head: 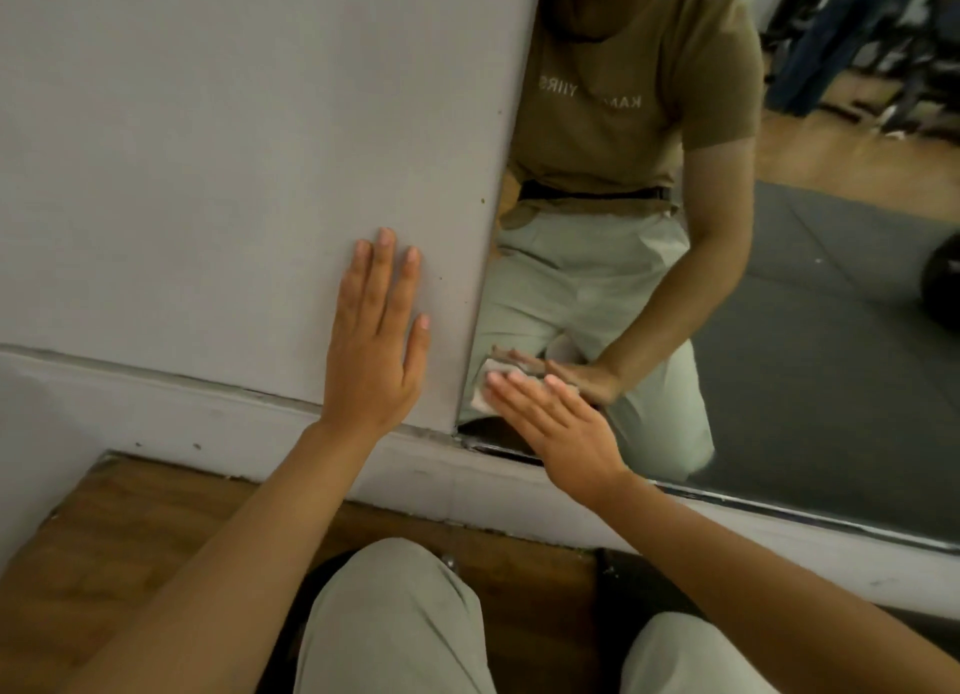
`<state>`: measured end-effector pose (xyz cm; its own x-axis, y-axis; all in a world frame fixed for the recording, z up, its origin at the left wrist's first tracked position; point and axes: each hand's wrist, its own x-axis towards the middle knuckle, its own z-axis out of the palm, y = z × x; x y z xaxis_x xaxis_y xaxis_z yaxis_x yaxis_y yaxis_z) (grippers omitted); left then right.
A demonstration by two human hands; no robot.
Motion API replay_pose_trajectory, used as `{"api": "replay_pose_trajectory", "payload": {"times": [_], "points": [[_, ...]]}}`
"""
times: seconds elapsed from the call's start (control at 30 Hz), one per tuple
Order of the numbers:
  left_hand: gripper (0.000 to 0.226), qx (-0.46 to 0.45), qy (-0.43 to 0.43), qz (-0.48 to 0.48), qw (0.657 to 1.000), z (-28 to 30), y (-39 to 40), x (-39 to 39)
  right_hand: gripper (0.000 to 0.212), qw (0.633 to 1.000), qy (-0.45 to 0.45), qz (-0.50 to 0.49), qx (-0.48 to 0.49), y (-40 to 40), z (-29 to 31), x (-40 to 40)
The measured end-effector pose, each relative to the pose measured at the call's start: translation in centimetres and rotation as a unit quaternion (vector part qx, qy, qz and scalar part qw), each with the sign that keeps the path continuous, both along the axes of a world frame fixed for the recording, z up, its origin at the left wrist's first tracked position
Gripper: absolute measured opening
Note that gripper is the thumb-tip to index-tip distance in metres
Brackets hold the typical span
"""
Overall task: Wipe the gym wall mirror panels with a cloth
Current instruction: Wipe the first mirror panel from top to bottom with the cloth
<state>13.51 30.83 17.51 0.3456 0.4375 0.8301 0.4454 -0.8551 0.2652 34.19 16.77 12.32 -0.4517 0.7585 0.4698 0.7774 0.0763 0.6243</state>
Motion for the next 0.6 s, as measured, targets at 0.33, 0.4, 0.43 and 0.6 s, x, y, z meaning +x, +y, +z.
{"api": "replay_pose_trajectory", "payload": {"times": [0.33, 0.4, 0.43, 0.6], "points": [[0.056, 0.010, -0.016, 0.004, 1.000, -0.1, 0.2, 0.1, 0.069, 0.912, 0.288, 0.018, 0.290, 5.3, 9.2, -5.0], [0.056, 0.013, -0.014, 0.001, 1.000, -0.1, 0.3, 0.0, 0.070, 0.953, 0.221, 0.009, 0.207, 4.6, 3.3, -5.0], [0.056, 0.014, -0.014, 0.000, 1.000, 0.0, 0.4, -0.1, 0.073, 0.972, 0.183, -0.001, 0.144, 3.7, 0.2, -4.6], [0.057, 0.010, -0.004, -0.003, 1.000, 0.1, 0.5, -0.5, 0.087, 0.996, 0.029, -0.034, -0.078, 0.0, -8.0, -2.1]]}}
